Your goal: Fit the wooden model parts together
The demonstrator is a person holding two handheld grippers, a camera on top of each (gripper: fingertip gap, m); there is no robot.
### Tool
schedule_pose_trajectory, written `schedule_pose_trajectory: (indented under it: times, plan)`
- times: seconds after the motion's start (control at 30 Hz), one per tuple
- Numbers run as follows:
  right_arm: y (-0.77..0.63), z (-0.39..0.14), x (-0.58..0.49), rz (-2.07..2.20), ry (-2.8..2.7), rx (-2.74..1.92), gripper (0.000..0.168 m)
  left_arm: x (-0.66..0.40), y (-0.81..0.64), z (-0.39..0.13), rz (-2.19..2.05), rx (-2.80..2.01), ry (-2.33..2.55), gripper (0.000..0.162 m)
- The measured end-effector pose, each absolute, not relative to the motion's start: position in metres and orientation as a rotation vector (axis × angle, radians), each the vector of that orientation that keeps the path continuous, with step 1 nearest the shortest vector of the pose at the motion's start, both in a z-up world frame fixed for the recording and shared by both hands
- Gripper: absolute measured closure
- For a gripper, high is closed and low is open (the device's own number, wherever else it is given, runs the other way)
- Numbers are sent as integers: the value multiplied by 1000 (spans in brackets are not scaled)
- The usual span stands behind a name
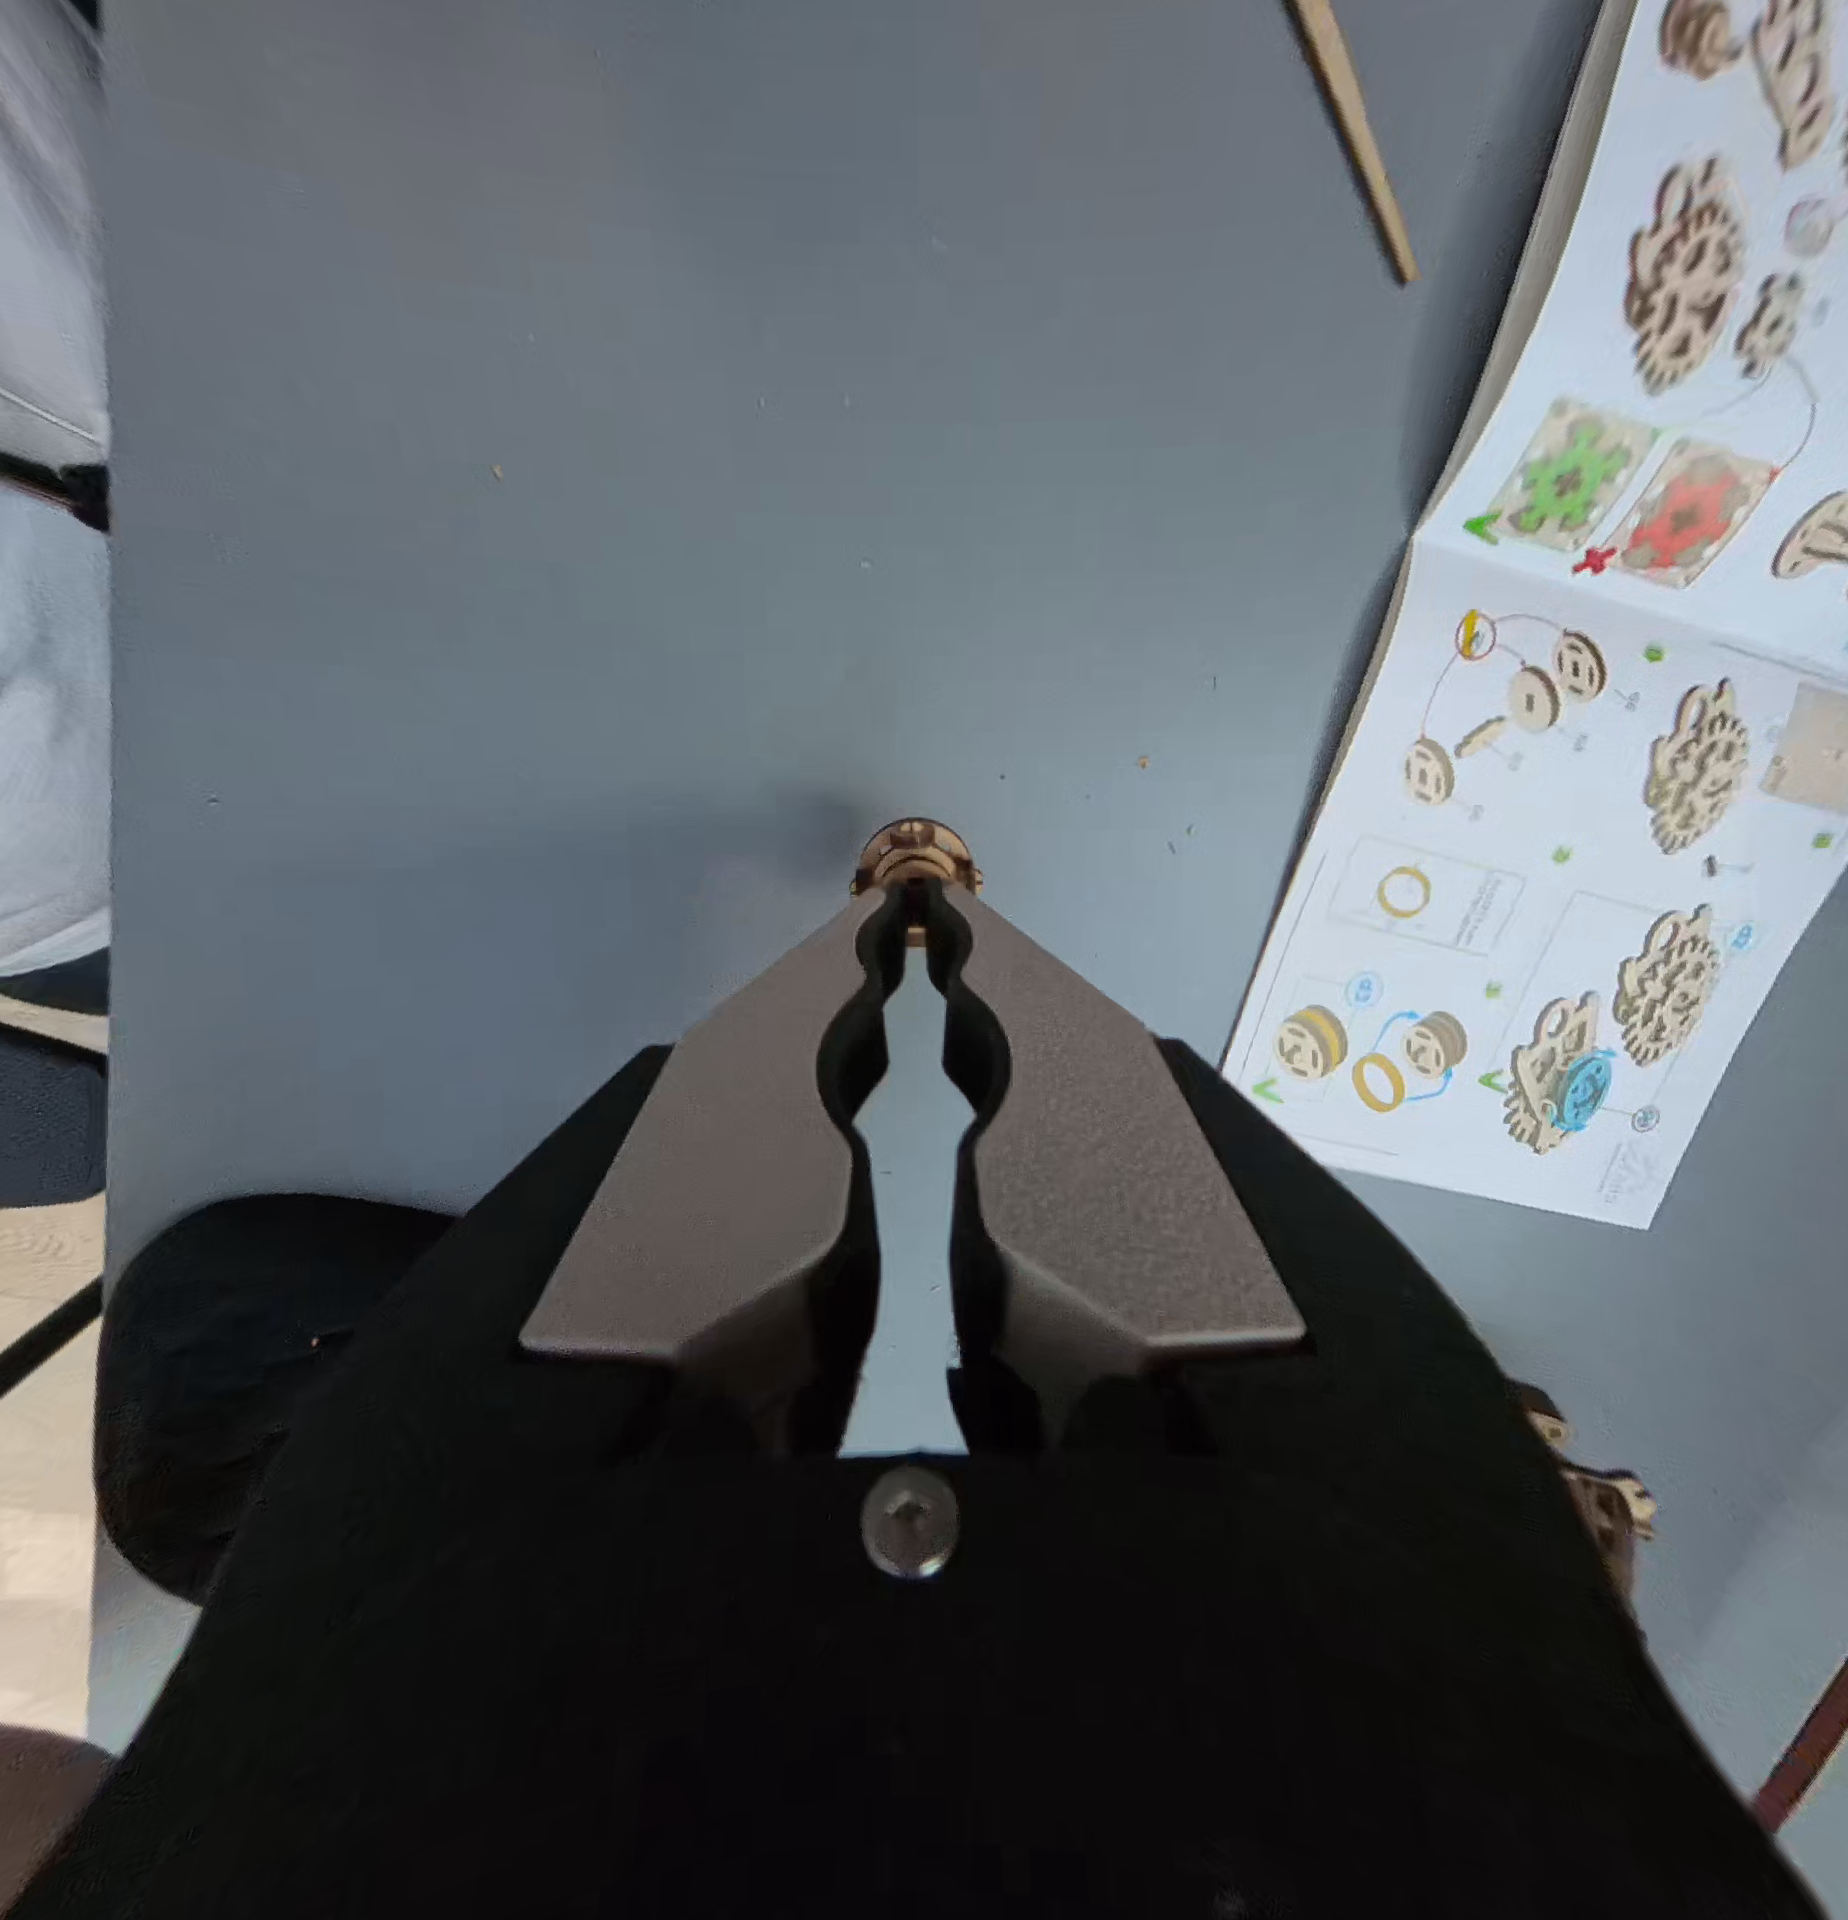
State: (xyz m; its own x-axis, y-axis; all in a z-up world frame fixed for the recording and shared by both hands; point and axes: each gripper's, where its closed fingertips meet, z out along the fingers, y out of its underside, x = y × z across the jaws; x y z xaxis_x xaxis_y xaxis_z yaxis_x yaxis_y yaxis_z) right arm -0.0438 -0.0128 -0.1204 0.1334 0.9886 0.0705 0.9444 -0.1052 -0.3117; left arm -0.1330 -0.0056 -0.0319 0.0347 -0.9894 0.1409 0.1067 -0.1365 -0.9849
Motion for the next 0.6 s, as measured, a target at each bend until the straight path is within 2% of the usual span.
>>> schedule_pose_trajectory:
  times: [0.13,0.27,0.33,0.53,0.6]
  plan:
    - [-34,-66,-86,412,-1895,-1762,166,-118,-27,-40,-1411,-1250,1153,112]
    - [-51,-46,-104,472,-1967,-1578,166,-102,-47,-53,-1309,-1219,1333,107]
    - [-55,-40,-109,501,-1983,-1533,166,-96,-51,-55,-1276,-1201,1366,111]
    - [-55,-41,-113,518,-2002,-1503,166,-96,-58,-48,-1335,-1160,1347,139]
    - [-52,-41,-114,517,-1995,-1501,166,-97,-55,-48,-1292,-1156,1336,139]
